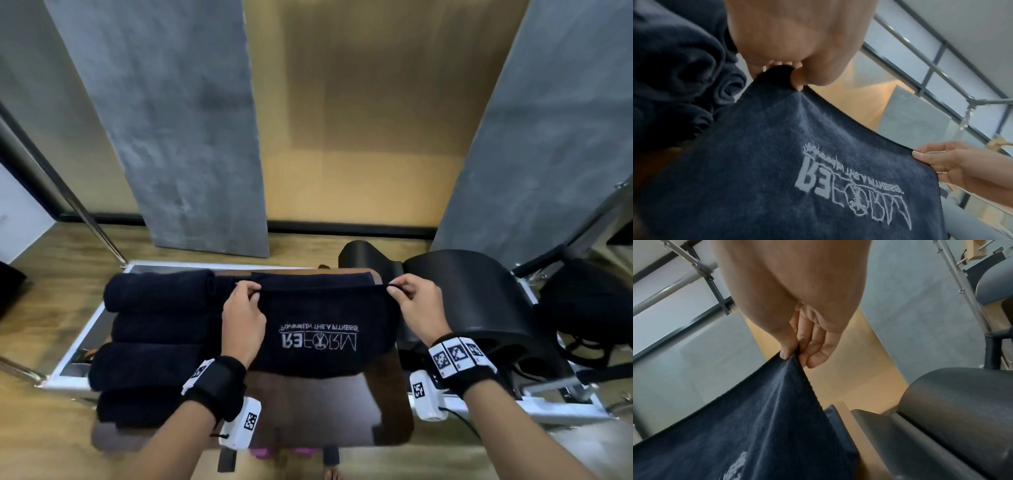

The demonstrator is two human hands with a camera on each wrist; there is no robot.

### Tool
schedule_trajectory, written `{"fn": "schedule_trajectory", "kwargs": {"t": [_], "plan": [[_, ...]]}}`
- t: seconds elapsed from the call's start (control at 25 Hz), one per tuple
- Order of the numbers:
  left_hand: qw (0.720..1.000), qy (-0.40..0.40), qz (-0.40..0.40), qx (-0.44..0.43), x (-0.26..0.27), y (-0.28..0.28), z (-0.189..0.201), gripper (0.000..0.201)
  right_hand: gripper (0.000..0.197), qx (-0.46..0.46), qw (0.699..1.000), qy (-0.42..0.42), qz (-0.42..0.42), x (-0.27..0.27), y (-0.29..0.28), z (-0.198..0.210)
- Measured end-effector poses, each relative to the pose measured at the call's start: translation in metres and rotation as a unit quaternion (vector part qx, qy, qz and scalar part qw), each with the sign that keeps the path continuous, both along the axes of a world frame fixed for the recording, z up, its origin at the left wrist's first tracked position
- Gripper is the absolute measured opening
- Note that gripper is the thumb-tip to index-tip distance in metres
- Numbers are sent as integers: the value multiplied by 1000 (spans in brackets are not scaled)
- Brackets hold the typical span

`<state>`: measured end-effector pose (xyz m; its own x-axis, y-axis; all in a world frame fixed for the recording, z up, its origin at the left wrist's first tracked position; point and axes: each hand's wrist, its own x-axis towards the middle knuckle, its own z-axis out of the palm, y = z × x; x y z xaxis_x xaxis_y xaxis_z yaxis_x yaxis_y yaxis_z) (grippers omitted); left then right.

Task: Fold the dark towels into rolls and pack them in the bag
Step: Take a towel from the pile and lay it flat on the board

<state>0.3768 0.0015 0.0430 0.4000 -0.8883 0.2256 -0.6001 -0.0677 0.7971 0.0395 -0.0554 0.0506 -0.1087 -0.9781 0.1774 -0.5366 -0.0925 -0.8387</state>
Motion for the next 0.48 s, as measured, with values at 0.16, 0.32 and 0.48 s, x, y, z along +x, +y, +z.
{"fn": "schedule_trajectory", "kwargs": {"t": [0.16, 0.32, 0.48], "plan": [[992, 49, 102, 48, 1, -63, -15, 11, 7, 41, 998, 52, 0, 11, -73, -12], [985, 27, 137, 99, 3, -108, -38, 6, 3, 110, 986, 123, 15, 21, -121, -43], [976, 3, 125, 178, 11, -128, -62, 4, 7, 139, 979, 143, 35, 25, -140, -71]]}}
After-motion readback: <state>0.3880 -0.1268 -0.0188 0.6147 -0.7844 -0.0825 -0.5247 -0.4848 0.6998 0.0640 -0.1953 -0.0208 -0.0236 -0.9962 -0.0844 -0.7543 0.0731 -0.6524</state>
